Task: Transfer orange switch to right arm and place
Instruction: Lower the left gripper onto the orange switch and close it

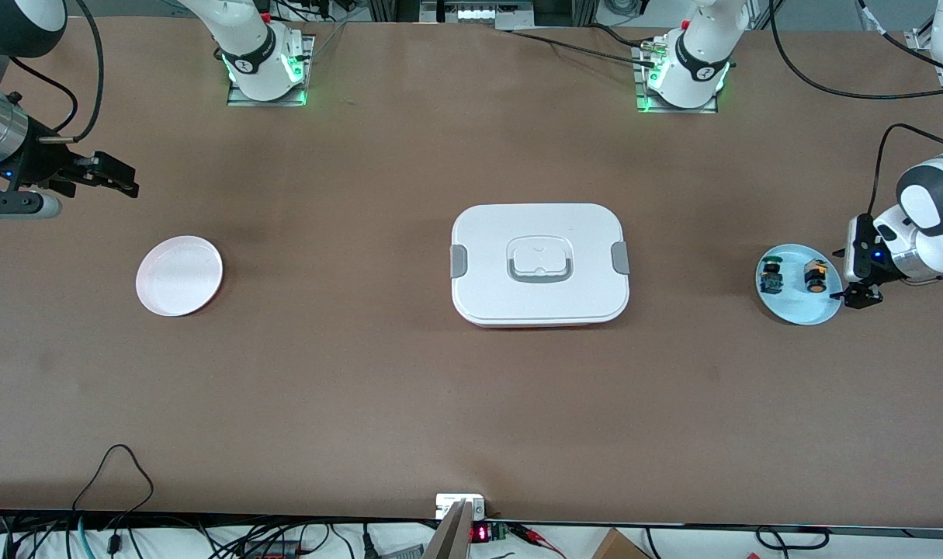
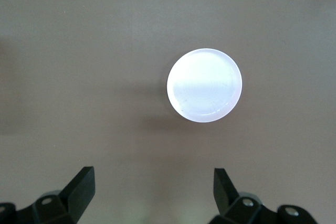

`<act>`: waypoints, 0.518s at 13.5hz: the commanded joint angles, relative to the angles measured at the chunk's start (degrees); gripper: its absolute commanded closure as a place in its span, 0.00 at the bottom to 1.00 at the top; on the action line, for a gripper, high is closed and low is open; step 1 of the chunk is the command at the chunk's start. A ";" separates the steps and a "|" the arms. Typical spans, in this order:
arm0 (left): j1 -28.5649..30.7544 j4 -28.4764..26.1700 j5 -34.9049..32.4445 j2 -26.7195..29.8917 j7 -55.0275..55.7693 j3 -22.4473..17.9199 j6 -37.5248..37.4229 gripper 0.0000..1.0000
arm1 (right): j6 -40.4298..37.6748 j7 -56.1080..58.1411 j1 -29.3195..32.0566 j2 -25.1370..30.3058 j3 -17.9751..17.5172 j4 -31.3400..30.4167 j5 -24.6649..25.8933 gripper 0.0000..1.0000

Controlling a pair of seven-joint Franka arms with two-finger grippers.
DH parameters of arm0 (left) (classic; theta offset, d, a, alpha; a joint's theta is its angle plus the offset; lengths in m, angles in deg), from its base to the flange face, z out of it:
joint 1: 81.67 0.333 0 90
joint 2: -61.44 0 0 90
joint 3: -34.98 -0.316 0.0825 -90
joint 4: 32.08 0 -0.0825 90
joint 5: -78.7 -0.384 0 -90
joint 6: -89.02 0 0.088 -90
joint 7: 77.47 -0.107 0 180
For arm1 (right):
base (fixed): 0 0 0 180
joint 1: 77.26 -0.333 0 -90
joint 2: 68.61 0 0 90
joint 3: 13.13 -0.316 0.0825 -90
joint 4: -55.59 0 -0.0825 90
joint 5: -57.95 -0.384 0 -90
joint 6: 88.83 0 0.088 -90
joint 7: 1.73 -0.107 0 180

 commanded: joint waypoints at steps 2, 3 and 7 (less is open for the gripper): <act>2.39 -2.14 2.80 -0.23 -4.87 1.06 3.50 0.01 | -1.26 0.48 0.41 -0.48 -0.19 1.32 -0.17 0.00; 2.56 -2.23 2.80 -0.40 -4.96 1.06 3.50 0.01 | -1.26 0.48 0.41 -0.57 -0.19 1.32 -0.17 0.00; 2.57 -2.75 3.06 -0.40 -5.13 1.23 3.68 0.01 | -1.26 0.48 0.24 -0.48 -0.19 1.41 -0.17 0.00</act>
